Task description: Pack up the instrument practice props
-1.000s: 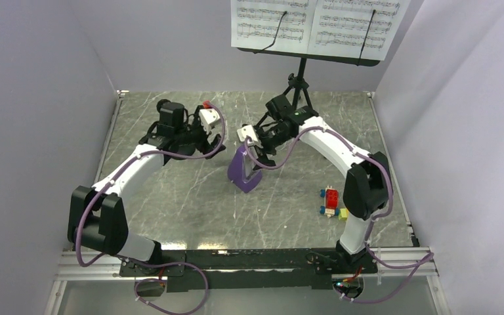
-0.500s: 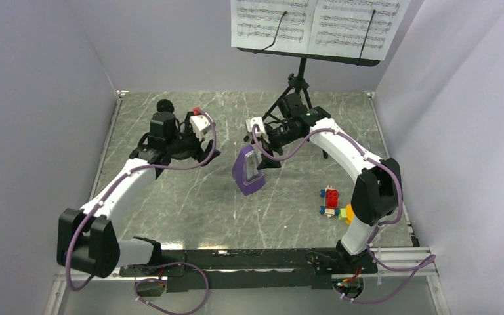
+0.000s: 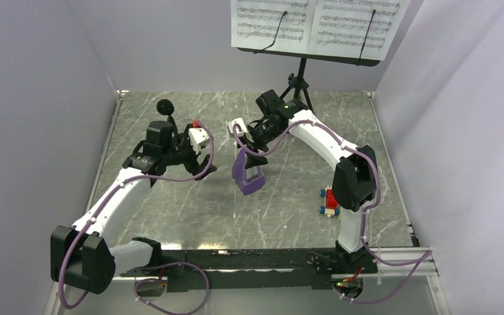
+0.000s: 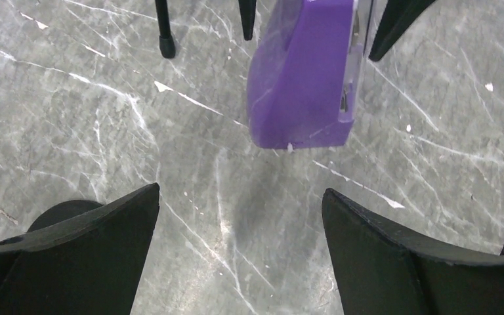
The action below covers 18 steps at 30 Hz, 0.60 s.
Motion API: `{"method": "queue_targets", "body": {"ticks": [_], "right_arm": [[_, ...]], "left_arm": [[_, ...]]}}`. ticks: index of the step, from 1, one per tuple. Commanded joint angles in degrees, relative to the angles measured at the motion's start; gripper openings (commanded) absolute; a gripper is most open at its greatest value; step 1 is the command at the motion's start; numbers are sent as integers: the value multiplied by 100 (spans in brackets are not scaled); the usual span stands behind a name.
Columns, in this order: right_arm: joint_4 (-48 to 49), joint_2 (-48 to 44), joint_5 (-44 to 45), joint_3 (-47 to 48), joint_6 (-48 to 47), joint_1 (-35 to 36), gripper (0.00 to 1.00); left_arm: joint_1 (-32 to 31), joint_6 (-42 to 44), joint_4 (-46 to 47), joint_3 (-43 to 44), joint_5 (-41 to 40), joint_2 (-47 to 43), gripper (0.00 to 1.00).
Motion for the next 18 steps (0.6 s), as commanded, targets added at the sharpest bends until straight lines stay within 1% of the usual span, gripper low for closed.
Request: {"method": "queue_targets", "body": {"ticks": [1,7,8,9,10,12,13,14,16,18], "right_arm": [[-591,-89,-30,322,-534,3,80],[-966,-300,192,342,-864,-3,72],[-982,-322,194,334,-846,-3,69],[-979,-340,190,326,-810,-3,63],[-969,-342,198,317,-756,1,55],[-983,-314,207,331,-692,7,30],[-960,-295,224,333,-618,13,21],[-909,-274,243,333,-537,11,18],[-837,-274,313,304,-435,10,17],[-774,-313,415,226,-376,2,14]], "left_arm": [[35,550,-374,-38,226,-184,97],[30,687,-411,-50,297,-122,97],[28,691,-373,-67,318,-104,97],[30,679,-326,-93,328,-86,96],[28,654,-273,-113,357,-62,96],[29,676,-233,-139,430,12,96],[28,689,-216,-135,487,54,96],[28,699,-202,-135,528,102,95],[30,749,-176,-133,616,179,96],[28,929,-157,-162,752,254,96]]}}
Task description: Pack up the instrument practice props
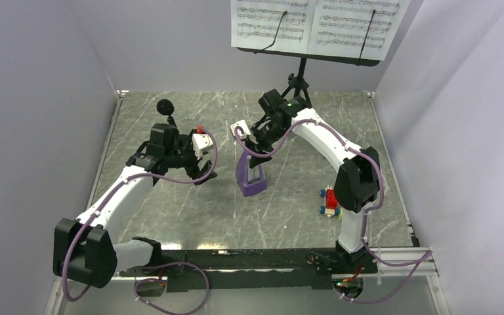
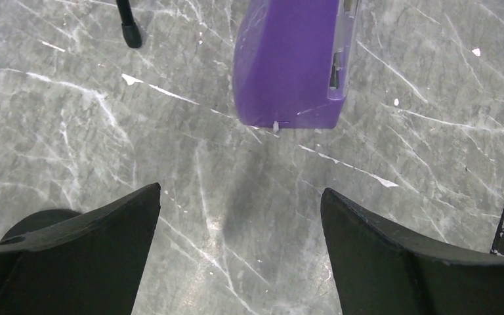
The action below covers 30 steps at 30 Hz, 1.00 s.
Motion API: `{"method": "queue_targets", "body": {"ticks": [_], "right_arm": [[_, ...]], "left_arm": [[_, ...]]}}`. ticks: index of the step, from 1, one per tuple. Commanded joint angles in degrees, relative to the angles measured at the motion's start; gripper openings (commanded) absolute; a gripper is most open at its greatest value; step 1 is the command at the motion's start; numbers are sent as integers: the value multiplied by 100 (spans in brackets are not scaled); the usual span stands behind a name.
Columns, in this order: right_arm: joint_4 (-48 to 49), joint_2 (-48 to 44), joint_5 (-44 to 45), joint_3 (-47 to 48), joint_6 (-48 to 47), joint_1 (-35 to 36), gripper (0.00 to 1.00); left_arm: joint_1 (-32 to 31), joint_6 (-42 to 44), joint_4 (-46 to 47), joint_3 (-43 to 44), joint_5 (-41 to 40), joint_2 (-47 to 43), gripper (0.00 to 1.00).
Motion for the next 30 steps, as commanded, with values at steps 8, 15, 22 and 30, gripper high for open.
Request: {"method": "queue_targets", "body": {"ticks": [8,15,22,30], "right_arm": [[669,-741,-132,-835,962,-578,0],[1387,-1222,-381,-1888,1611,-1120,0],[1513,-1607,-388,-2511,1630,-1427,0],[1690,-1745,-445,-2737,1846,-1489,0]], "left_arm": [[-353,1195,187,-146,634,631,96],[-732,475,1009,-207,597,1165,99],[-1055,417,1516,83,720,1862,99],[-1425,-230,2337,355,414,2562,99]]}}
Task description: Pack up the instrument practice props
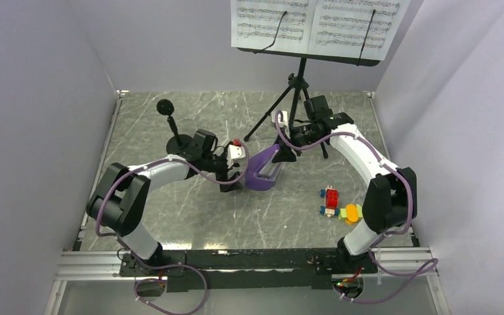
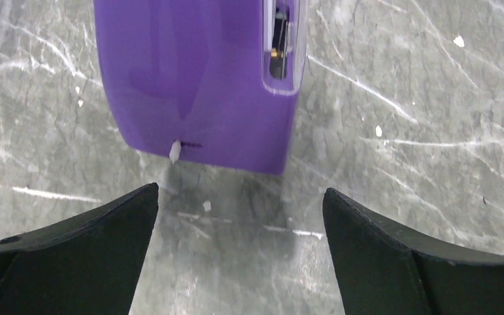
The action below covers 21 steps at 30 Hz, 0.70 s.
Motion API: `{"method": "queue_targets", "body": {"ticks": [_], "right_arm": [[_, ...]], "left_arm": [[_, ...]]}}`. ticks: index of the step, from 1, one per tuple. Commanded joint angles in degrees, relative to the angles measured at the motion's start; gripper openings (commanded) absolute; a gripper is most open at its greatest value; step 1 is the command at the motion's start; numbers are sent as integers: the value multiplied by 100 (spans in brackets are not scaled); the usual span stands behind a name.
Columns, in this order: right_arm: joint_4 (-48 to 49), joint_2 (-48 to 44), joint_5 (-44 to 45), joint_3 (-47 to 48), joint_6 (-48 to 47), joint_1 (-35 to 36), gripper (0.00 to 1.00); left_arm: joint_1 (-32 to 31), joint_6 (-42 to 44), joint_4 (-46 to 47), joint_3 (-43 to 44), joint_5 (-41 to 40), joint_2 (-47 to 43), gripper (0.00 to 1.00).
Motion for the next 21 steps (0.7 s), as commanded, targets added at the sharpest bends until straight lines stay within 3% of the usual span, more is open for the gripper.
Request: {"method": "queue_targets", "body": {"ticks": [1,4,11,21], "right_arm": [[-218,-46,142,-246,280,-11,0],[-181,-44,132,-255,334,-19,0],[-133,-20,123,-233,418,-20,0],[-109,12,140,-206,480,-18,0]], "left_arm": [[-259,-410,790,266,-108,236,99],[-388,-536,774,465,-503,520,99],[-438,-601,704,584,-399,720,99],[-446,-750,683,584,-415,716,84]]}}
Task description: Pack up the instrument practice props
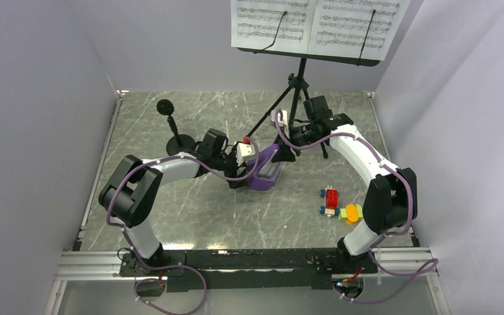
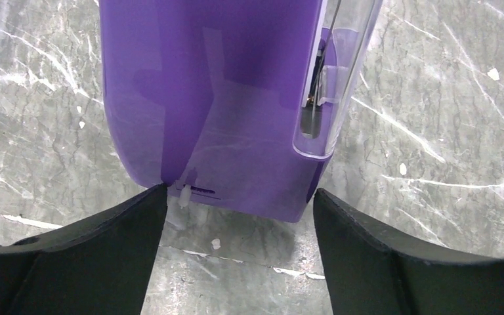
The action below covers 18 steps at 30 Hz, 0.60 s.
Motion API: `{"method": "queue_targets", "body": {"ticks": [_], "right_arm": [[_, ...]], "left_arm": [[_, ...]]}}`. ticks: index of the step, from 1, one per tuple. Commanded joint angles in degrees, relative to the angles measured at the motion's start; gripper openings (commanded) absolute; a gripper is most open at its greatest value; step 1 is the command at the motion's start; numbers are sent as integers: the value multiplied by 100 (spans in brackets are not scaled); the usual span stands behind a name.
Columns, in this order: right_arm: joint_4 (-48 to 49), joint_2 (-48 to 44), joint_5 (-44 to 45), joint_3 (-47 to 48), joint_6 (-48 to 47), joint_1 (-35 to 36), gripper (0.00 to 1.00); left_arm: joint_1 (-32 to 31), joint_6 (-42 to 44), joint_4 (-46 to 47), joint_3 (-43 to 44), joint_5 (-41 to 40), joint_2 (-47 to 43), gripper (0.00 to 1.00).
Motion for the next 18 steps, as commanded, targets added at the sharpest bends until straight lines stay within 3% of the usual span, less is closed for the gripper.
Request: {"method": "queue_targets", "body": {"ticks": [1,6,15,16,18], "right_arm": [[-332,56,143,-117,223,-20,0],[-307,56,153,-134,265,-18,0],[-253,58,136,-169,345,-19,0],[-245,64,136,-170,347,-18,0],[-248,70,144,-170,347,-18,0]], "left_arm": [[-35,-100,61,217,96,70,82],[-57,-82,-65,342,95,149,69],[-79,-82,-337,441,106,202,54],[-87,-99,-362,454,96,213,55],[-80,-198,-268,412,-23,179,68]]}}
